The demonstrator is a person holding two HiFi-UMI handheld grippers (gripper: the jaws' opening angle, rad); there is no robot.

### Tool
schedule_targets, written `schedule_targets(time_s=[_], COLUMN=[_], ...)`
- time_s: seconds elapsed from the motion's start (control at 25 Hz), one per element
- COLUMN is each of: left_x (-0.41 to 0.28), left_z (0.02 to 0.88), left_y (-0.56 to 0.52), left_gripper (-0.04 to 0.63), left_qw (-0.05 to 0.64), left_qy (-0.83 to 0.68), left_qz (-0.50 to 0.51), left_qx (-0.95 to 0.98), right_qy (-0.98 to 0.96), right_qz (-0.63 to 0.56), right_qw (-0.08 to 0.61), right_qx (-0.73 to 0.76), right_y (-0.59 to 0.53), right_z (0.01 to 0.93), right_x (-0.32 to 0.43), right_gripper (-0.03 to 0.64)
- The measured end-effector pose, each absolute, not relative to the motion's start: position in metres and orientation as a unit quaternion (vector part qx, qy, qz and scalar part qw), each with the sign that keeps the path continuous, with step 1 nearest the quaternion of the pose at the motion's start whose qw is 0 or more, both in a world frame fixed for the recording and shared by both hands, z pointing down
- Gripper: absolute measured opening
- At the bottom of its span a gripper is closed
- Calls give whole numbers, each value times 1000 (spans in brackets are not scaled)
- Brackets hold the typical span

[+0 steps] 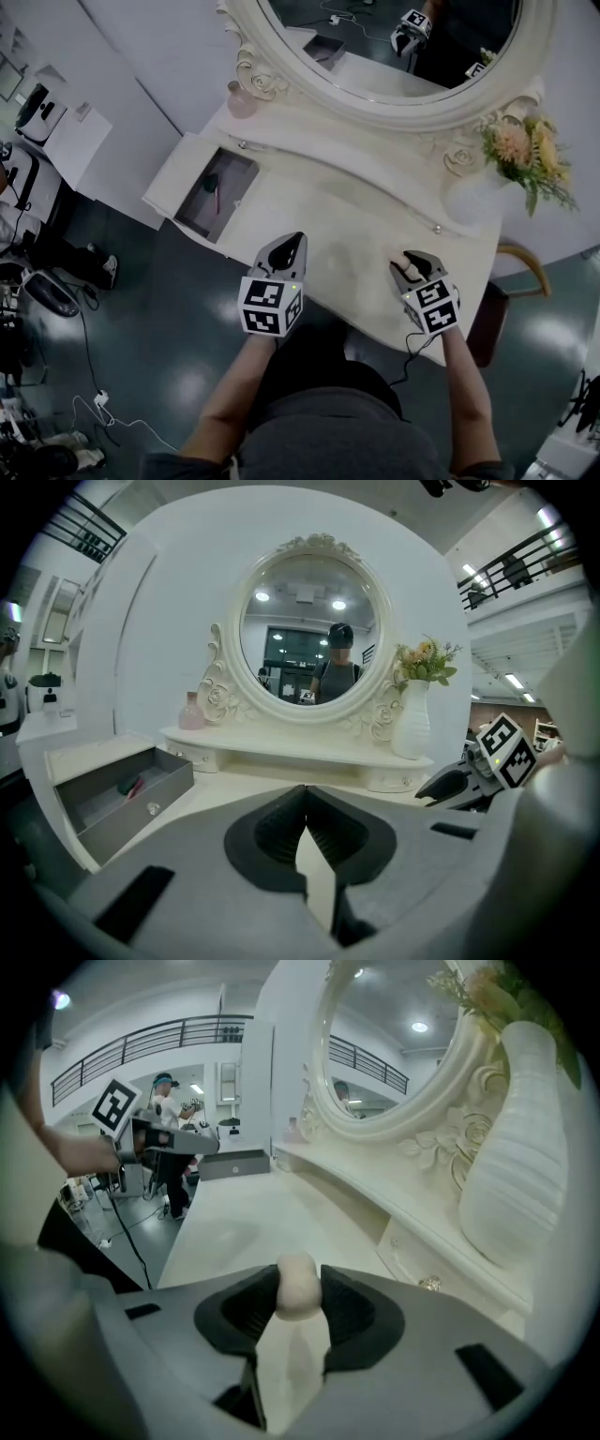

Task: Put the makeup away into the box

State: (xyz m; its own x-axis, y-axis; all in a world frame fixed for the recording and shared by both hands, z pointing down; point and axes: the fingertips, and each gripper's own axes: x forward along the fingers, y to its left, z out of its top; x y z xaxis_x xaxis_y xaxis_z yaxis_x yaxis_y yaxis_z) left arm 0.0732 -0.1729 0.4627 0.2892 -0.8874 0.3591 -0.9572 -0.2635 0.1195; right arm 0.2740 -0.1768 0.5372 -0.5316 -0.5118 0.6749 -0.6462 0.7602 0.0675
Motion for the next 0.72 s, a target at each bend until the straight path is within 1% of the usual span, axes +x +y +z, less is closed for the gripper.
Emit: schedule_targets(time_s=[0.44, 0.72], left_x=[32, -13], left_z=[453, 449], left_y=[-156, -150], left_gripper=[5, 5], left_qw=[152, 149], left_qy=[-639, -668], left_qz=[95, 89], left_qx=[748, 724], right_qy=[-912, -934], right_qz=[116, 104], right_qw=[262, 232], right_qx=[293, 249], right_y=[-177, -176], right_z=[485, 460], right_x=[192, 120], right_gripper=[149, 150])
